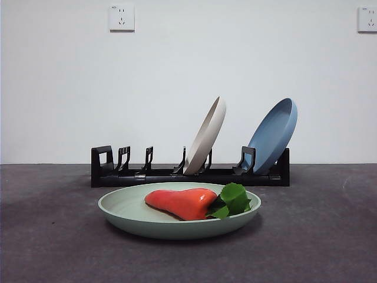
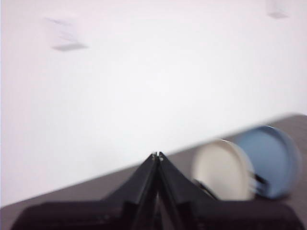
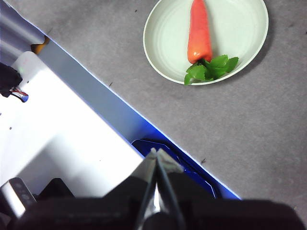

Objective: Take the green plate from the plate rack,put the plate on the table,take the carrot from the table,put the carrot in the plate

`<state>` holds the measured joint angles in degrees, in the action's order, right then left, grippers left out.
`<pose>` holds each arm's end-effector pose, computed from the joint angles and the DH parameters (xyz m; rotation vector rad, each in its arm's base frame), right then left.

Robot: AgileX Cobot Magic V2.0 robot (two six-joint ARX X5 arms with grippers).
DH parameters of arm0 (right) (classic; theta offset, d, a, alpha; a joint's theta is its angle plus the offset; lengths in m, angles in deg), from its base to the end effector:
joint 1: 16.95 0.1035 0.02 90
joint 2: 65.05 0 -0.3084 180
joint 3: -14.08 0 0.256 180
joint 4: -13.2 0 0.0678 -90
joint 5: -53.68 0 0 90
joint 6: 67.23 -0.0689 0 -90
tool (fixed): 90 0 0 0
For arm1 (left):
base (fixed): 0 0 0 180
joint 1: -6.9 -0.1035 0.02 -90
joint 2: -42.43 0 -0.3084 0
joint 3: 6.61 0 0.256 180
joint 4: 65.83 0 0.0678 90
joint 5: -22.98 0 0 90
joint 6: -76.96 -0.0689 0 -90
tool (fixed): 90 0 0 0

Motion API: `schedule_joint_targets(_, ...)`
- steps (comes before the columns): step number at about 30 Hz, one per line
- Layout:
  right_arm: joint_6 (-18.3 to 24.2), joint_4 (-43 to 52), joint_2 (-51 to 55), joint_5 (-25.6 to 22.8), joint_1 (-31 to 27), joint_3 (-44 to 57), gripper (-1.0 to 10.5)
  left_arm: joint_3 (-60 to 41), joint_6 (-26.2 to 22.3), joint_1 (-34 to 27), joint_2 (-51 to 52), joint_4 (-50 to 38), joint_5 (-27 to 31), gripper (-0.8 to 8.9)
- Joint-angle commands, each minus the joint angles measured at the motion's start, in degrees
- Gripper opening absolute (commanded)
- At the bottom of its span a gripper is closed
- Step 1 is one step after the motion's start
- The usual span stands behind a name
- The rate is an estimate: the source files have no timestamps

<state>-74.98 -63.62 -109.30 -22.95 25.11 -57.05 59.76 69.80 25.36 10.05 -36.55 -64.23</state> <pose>0.0741 0.0883 0.3312 -0.1072 0.9337 0.8406 0.1035 -0.0310 0.4230 0.1089 -0.0980 -0.2679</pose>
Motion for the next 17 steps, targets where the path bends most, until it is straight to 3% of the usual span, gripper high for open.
schedule_joint_targets(1,-0.3,0.2,0.2,-0.1,0.2,0.1,0.0,-8.0,-1.7,-4.9,5.6,-4.9,-0.2,-0.03)
schedule_joint_targets(9,-0.3,0.2,0.2,-0.1,0.2,0.1,0.0,-29.2,-1.6,-14.1,19.0,-11.6,-0.3,-0.03)
schedule_joint_targets(17,-0.3,0.2,0.2,-0.1,0.2,0.1,0.0,-42.8,1.7,-17.3,27.1,-11.6,-0.3,-0.03)
